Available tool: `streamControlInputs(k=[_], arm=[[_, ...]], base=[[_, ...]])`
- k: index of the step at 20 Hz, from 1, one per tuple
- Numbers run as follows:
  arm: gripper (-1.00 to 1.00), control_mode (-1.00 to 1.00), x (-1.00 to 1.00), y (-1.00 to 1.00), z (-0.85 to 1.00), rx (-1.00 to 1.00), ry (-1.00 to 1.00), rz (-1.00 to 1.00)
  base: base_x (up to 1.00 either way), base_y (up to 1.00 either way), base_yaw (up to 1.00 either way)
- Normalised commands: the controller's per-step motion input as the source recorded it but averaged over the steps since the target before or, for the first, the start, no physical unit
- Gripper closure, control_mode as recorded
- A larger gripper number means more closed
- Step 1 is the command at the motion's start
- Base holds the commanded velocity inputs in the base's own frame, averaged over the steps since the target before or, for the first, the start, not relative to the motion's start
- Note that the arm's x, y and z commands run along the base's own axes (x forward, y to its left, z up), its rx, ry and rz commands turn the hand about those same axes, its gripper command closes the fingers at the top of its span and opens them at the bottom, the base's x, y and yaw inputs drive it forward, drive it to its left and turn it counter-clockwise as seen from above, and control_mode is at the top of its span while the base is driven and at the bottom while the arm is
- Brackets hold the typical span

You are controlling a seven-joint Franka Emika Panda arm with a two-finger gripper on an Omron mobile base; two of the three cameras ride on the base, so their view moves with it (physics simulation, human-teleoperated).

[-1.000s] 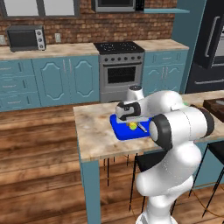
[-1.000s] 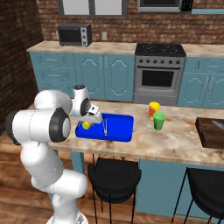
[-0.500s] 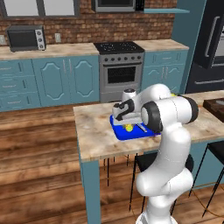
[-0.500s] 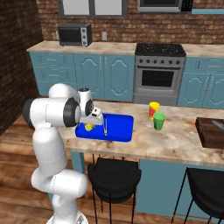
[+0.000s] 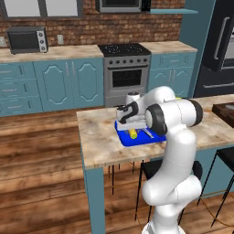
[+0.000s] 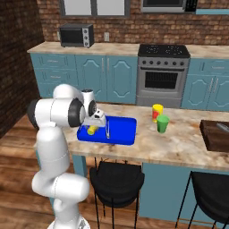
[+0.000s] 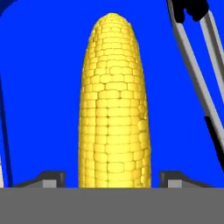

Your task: Gather the avocado and corn from the fridge and place them on a tray on the dining counter. Then gather the chicken drumstick and fish from the fridge and place them on the other tray.

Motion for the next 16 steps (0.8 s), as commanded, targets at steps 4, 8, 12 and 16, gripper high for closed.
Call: streamControlInputs(k=[4,8,12,16], arm=[[-1.00,-1.00,-0.14,0.00,0.48,0.03,0.00,0.00],[-1.00,-1.00,-0.41,-0.12,0.47,0.05,-0.03,0.00],[-1.00,-1.00,-0.88,-0.19,0.42,0.04,-0.10,0.01],[-1.00,-1.00,-1.00,-0.06,0.34,0.01,-0.11,0.01]], base=[[0.00,0.00,0.00],[0.00,0.00,0.00],[0.00,0.00,0.00],[0.00,0.00,0.00]])
